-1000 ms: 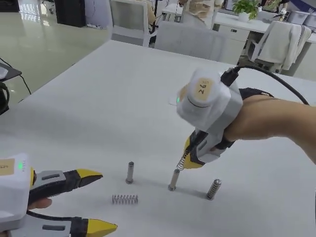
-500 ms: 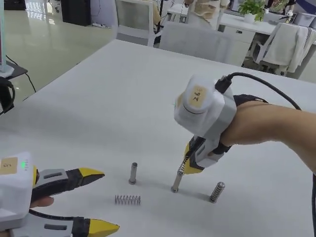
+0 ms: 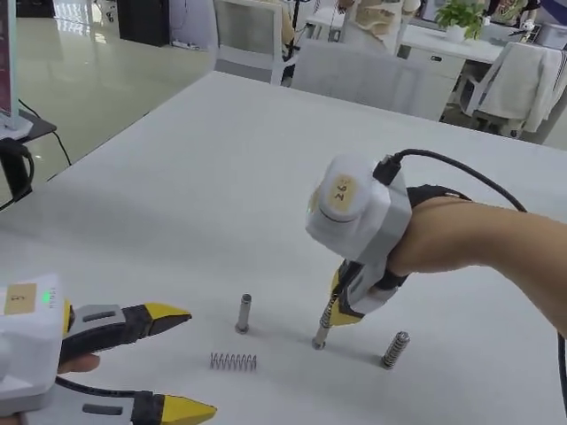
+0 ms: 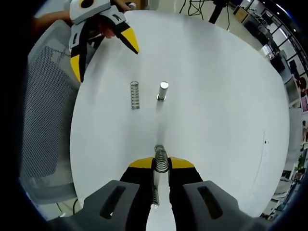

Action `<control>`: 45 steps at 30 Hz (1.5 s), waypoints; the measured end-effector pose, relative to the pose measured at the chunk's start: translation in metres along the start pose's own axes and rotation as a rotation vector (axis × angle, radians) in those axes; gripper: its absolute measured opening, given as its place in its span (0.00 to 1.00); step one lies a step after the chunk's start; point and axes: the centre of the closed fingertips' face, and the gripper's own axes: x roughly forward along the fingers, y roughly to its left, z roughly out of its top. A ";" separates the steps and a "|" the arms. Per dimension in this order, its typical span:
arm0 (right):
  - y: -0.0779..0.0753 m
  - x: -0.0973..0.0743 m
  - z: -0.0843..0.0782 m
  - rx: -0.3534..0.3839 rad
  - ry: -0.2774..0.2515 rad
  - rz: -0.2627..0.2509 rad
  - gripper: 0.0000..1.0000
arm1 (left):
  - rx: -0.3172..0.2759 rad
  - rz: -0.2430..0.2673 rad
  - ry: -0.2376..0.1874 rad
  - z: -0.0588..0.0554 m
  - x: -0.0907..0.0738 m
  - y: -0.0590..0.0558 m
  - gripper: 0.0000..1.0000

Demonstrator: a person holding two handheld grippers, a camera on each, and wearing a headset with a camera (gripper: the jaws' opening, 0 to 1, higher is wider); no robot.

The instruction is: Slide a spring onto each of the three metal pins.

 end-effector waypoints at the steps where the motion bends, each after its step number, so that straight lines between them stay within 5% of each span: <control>1: 0.000 0.002 0.000 0.002 0.003 0.002 0.09 | 0.000 0.000 0.000 0.000 0.000 0.000 0.56; 19: 0.007 0.032 -0.005 0.026 0.032 0.029 0.09 | -0.004 0.005 0.003 -0.003 -0.001 0.000 0.55; 34: 0.007 0.031 -0.004 0.033 0.014 0.030 0.15 | -0.003 0.005 -0.001 -0.002 0.000 -0.001 0.55; 45: 0.009 0.020 0.008 0.039 -0.046 0.020 0.18 | 0.001 0.001 0.004 -0.002 0.001 -0.003 0.55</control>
